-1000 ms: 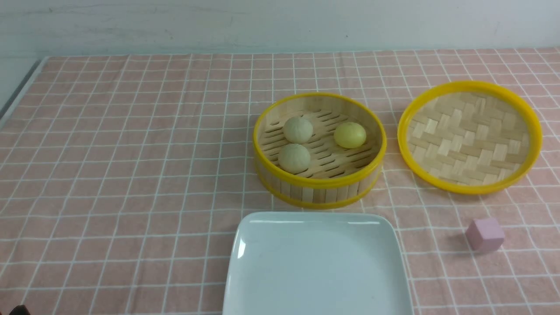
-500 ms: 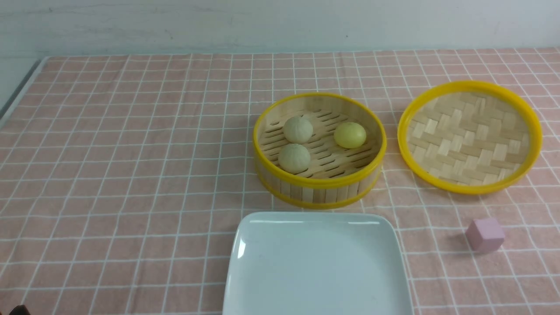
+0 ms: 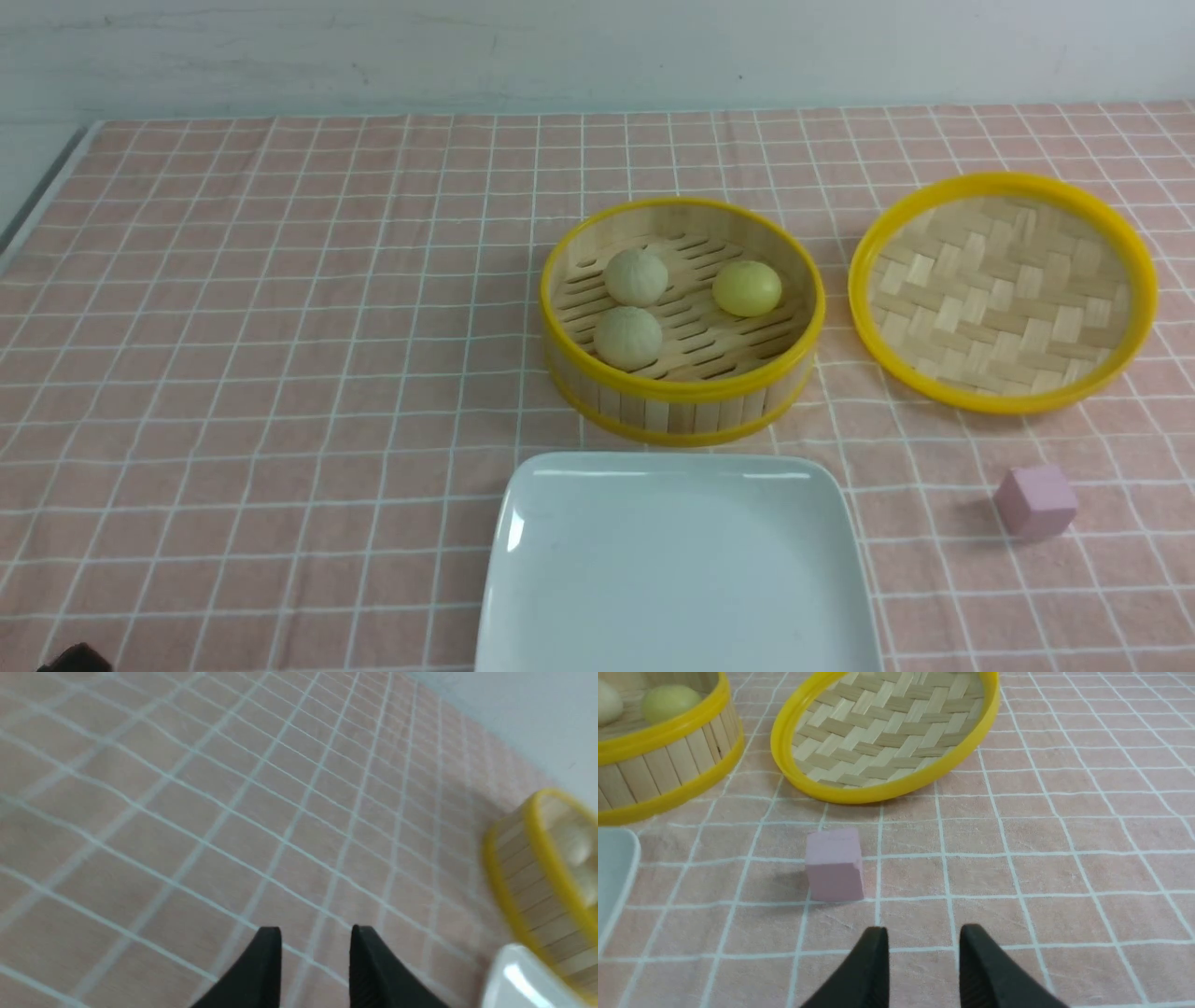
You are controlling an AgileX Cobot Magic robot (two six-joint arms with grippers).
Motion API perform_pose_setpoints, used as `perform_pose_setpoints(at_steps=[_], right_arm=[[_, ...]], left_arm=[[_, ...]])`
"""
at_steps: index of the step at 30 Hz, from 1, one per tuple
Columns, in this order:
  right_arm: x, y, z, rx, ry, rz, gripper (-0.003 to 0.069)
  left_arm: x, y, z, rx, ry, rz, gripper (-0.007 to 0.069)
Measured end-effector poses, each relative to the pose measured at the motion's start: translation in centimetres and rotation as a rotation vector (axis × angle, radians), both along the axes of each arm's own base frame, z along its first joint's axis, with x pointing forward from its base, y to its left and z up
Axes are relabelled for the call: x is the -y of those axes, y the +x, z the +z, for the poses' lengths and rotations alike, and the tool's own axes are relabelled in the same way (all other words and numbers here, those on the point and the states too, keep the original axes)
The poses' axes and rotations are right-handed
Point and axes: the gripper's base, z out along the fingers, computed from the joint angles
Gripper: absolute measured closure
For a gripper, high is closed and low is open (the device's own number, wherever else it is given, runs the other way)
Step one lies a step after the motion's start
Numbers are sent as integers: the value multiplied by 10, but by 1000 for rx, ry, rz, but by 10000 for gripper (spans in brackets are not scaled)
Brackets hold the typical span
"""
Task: Put the steamed buns into the plate on the pink tablecloth.
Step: 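Reach toward a bun in the bamboo steamer with the right gripper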
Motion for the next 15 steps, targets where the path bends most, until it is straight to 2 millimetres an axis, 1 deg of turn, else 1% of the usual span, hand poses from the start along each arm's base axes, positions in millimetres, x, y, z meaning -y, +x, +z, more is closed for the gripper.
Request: perform_pose_setpoints(at_steps=[1,2,3,4,5,7,8,11,15], right_arm=[[-2,1,2,21,149,-15,420],[-4,1,4,35,301,-28,420],[-5,1,5,43,361,-34,420],[-7,2,9,66,567,-50,420],[-7,2,11,77,647,-59,420],[-8,2,14,88,819,-73,420],[-8,2,14,88,865,-76,420],[-8,2,15,88,925,-80,420],[-9,2,16,82,979,-81,421]], left_arm=[[4,0,1,-7,-203,18,384],[6,0,1,-14,-331,29,384],[6,0,1,-17,-354,31,384],[9,0,1,-28,-499,45,384],[10,0,1,-33,-542,50,384],[10,0,2,-36,-591,54,384],[10,0,2,-37,-598,56,384],[9,0,1,-33,-569,60,384],[7,0,2,-15,-419,42,384]])
